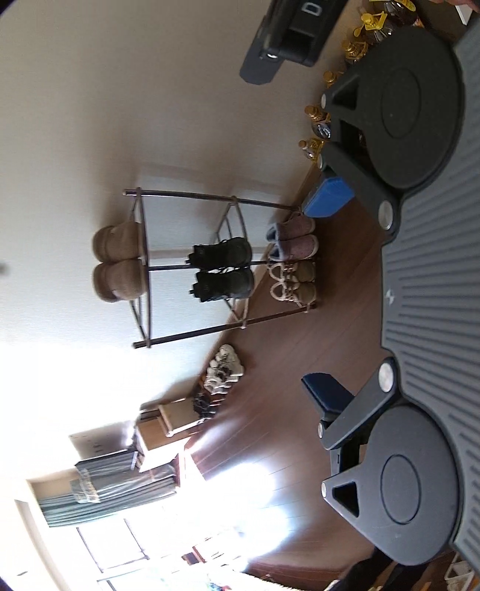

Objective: Organize scattered shoes

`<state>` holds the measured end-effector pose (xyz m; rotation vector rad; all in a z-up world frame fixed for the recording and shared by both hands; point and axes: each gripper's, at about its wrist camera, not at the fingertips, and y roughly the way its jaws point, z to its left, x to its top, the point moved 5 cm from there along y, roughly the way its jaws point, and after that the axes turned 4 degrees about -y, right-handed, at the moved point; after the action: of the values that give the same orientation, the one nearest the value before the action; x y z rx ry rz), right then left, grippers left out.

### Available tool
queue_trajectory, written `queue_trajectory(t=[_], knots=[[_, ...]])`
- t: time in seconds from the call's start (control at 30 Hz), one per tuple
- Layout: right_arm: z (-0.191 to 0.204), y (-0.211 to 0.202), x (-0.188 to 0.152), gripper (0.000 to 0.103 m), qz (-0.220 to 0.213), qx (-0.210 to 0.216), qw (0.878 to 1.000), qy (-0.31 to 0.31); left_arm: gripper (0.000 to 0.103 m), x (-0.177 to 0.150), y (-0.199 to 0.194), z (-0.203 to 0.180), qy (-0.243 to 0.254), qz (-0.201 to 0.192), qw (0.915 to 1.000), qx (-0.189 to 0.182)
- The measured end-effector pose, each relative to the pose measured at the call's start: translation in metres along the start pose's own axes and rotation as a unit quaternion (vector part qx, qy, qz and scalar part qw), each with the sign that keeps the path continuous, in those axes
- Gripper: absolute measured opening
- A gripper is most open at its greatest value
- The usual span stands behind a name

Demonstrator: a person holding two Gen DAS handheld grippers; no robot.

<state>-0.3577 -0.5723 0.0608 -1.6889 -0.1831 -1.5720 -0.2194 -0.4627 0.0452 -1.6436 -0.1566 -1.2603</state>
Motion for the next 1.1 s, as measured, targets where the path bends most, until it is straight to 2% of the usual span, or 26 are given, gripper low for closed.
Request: queue_trajectory(t=[0.2, 0.4, 0.63, 0.77, 1.0, 1.1], knots=[[0.012, -0.012, -0.006, 0.102, 0.012, -0.008, 1.000, 0.003, 0.094, -0.007, -0.005, 0.014, 0.004, 0.007, 1.0000, -0.005], [0.013, -0.013, -0.018, 0.102, 0.033, 0.001, 0.999, -0.026, 0.094, -0.024, -0.008, 0.003, -0.003, 0.013, 0.9999, -0.001], [-0.013, -0.011, -0.019, 0.102, 0.051, 0.014, 0.998, -0.044, 0.094, -0.037, -0.013, -0.023, -0.002, 0.018, 0.9995, 0.026], [-0.026, -0.007, -0.019, 0.102, 0.056, 0.011, 0.997, -0.050, 0.094, -0.043, -0.019, -0.036, -0.003, 0.023, 0.9995, 0.023], [-0.055, -0.009, -0.020, 0.102, 0.051, 0.035, 0.998, -0.008, 0.094, -0.051, -0.029, -0.047, -0.024, 0.028, 0.9988, 0.033], [-0.060, -0.013, -0.021, 0.102, 0.044, 0.051, 0.998, -0.015, 0.094, -0.058, -0.034, -0.050, -0.028, 0.029, 0.9987, 0.030]])
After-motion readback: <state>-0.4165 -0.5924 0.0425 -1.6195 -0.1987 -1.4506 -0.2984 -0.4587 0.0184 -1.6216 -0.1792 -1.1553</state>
